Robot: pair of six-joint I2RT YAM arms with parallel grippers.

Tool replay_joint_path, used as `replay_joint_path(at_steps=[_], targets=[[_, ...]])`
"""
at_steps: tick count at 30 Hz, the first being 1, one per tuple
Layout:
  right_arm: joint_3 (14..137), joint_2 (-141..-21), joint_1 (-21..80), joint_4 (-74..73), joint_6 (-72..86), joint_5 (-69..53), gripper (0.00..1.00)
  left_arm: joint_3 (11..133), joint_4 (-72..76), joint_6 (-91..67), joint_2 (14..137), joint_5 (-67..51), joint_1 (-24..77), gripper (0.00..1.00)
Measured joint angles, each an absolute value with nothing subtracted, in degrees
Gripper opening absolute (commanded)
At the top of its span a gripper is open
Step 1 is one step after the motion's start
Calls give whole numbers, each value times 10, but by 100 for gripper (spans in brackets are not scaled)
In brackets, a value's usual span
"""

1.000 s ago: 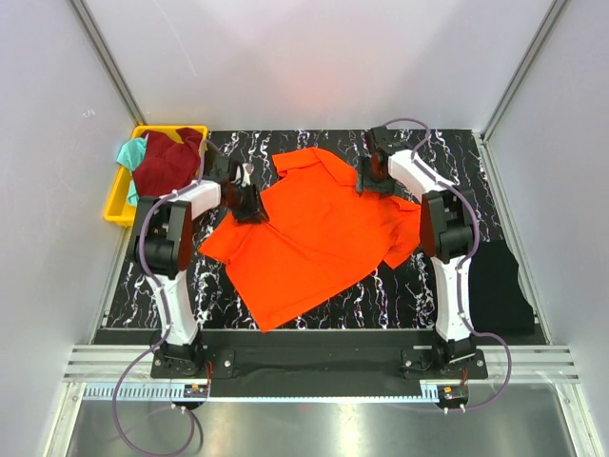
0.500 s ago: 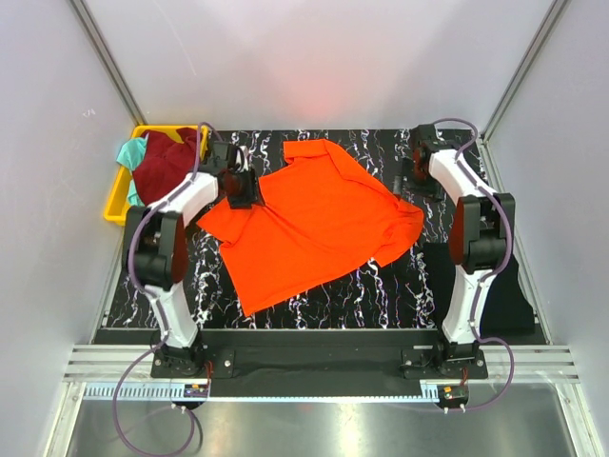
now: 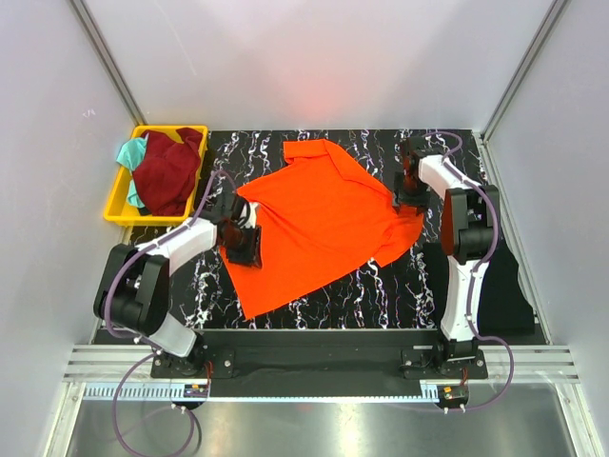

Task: Fold and stack the t-shirts
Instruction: Flatten the tshirt out

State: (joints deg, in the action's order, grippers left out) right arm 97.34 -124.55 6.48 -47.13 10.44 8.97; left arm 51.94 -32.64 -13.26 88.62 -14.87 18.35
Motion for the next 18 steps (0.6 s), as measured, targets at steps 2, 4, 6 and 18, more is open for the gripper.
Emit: replay_joint_path(at_steps=[2, 4, 6, 18], targets=[[966, -1246, 64, -465, 110, 92, 53, 503, -332, -125, 881, -151, 184, 34], [960, -1244, 63, -460, 114, 94, 55, 495, -333, -123, 880, -155, 186, 35], [955, -1241, 60, -457, 118, 95, 74, 491, -333, -123, 874, -157, 188, 36], [871, -1149, 41, -478, 130, 52, 100, 471, -328, -135, 717, -123, 198, 52]])
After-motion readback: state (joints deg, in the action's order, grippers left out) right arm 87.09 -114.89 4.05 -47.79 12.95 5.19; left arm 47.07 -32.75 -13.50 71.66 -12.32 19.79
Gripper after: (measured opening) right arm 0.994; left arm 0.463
